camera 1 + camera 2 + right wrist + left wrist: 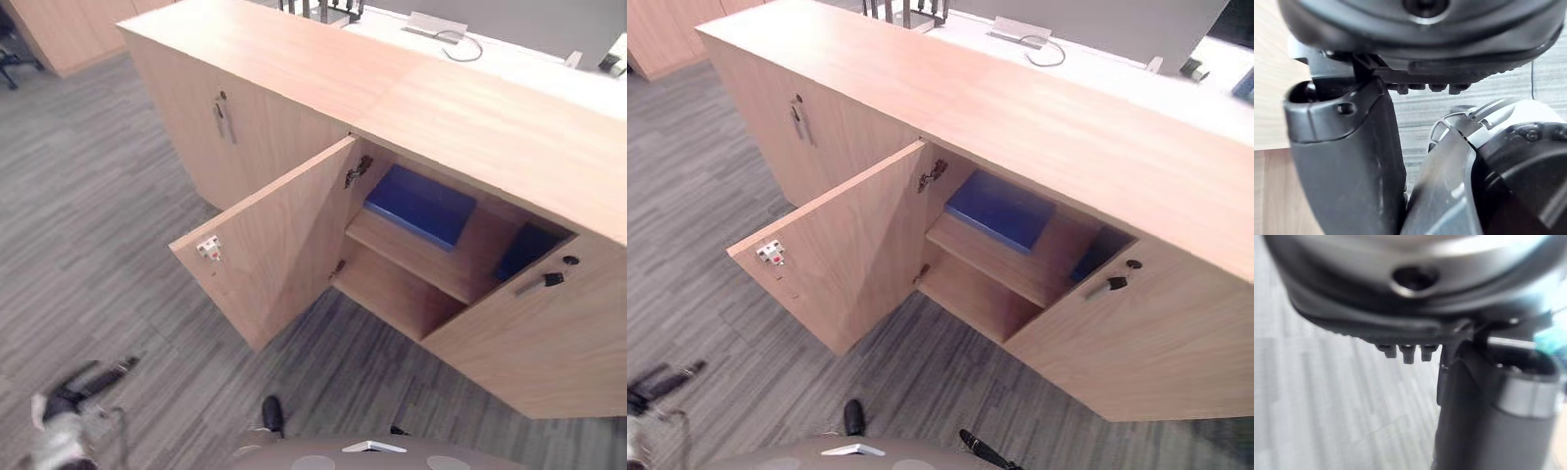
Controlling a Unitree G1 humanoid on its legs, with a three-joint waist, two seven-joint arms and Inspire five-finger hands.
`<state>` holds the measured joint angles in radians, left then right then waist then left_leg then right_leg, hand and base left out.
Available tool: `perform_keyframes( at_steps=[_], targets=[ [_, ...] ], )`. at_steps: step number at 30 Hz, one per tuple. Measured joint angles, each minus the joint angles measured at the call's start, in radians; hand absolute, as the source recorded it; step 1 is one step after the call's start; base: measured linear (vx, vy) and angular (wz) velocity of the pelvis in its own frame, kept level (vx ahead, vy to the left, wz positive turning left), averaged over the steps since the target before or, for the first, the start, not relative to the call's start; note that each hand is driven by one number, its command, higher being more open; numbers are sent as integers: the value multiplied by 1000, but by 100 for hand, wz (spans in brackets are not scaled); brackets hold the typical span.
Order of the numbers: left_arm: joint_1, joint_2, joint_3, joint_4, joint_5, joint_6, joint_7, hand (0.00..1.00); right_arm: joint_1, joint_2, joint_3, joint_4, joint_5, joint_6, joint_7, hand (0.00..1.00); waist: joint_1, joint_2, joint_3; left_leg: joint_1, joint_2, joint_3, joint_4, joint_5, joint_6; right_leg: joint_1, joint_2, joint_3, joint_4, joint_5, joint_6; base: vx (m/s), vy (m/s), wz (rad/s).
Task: Walk over to the cabinet, pick up the folder, carry it to the office cabinet, place the folder inside the office cabinet, then close the office cabinet door
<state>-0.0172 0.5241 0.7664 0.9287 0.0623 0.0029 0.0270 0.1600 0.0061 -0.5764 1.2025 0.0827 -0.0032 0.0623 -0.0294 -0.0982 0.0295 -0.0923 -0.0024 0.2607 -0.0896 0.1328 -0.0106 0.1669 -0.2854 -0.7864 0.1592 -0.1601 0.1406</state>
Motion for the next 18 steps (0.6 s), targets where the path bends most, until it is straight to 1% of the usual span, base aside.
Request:
perform_keyframes(
  at_steps=[1, 3, 4, 6, 7, 9, 10, 13, 15, 16, 18],
  targets=[
    [-29, 33, -1, -24, 62, 3, 13, 100, 1, 6, 0, -5, 0, 0, 6, 100, 0, -3, -2, 4, 12, 7, 0, -1, -1, -4, 4, 11, 3, 15, -14, 56, 15, -18],
    [-77, 70, -17, -58, 184, 11, 42, 100, 3, 13, 1, -22, 0, 3, 25, 100, -3, 0, -1, 14, 15, 24, 1, -7, -2, -11, 6, 42, 3, 36, -21, 44, 44, -26],
    [-90, 80, -30, -67, 209, 20, 47, 100, 4, 14, 1, -24, 0, 3, 30, 100, -3, -1, -1, 17, 15, 29, 1, -9, -2, -11, 5, 48, 1, 37, -23, 20, 42, -21],
    [-135, 101, -100, -86, 291, 31, 66, 100, 8, 16, 2, -29, 1, 7, 40, 100, -2, 1, -1, 19, 14, 37, 1, -10, -1, -12, 4, 54, -5, 41, -22, 10, 21, -15],
    [-163, 117, -187, -96, 361, 44, 76, 100, 12, 13, 23, -29, 2, 10, 42, 100, -1, 5, 2, 25, 19, 39, 0, -10, -2, -12, 2, 65, -4, 41, -22, -7, 18, -17],
    [-182, 122, -280, -96, 441, 47, 78, 100, 16, 5, 43, -31, 2, 8, 43, 100, 0, 13, 0, 35, 21, 49, 0, -13, -6, -10, 1, 84, -4, 41, -22, -24, 16, -20],
    [-193, 122, -359, -105, 500, 49, 79, 100, 20, -1, 60, -40, 3, 5, 45, 100, -3, 22, 0, 37, 23, 54, -1, -15, -8, -11, 1, 86, -4, 41, -22, -30, 14, -21],
    [-193, 110, -511, -180, 627, 46, 82, 100, 21, -10, 95, -43, 6, -13, 44, 100, -3, 38, 6, 36, 33, 73, -1, -23, -16, -26, 6, 104, -6, 40, -22, -45, 9, -23],
    [-191, 77, -617, -265, 698, 40, 102, 100, 28, -13, 124, -60, 13, -25, 36, 100, -7, 44, 10, 34, 35, 78, -1, -23, -17, -28, 8, 107, -13, 40, -23, -42, 4, -13],
    [-188, 63, -643, -290, 706, 39, 108, 100, 30, -14, 131, -62, 12, -28, 36, 100, -7, 44, 10, 34, 34, 78, -1, -23, -17, -28, 9, 106, -17, 40, -23, -33, 6, -3],
    [-167, 11, -757, -401, 735, 21, 118, 100, 31, -26, 161, -62, 0, -35, 35, 100, -13, 45, 11, 31, 31, 77, -1, -23, -16, -27, 8, 103, -23, 40, -23, -7, 7, 2]
  ],
)
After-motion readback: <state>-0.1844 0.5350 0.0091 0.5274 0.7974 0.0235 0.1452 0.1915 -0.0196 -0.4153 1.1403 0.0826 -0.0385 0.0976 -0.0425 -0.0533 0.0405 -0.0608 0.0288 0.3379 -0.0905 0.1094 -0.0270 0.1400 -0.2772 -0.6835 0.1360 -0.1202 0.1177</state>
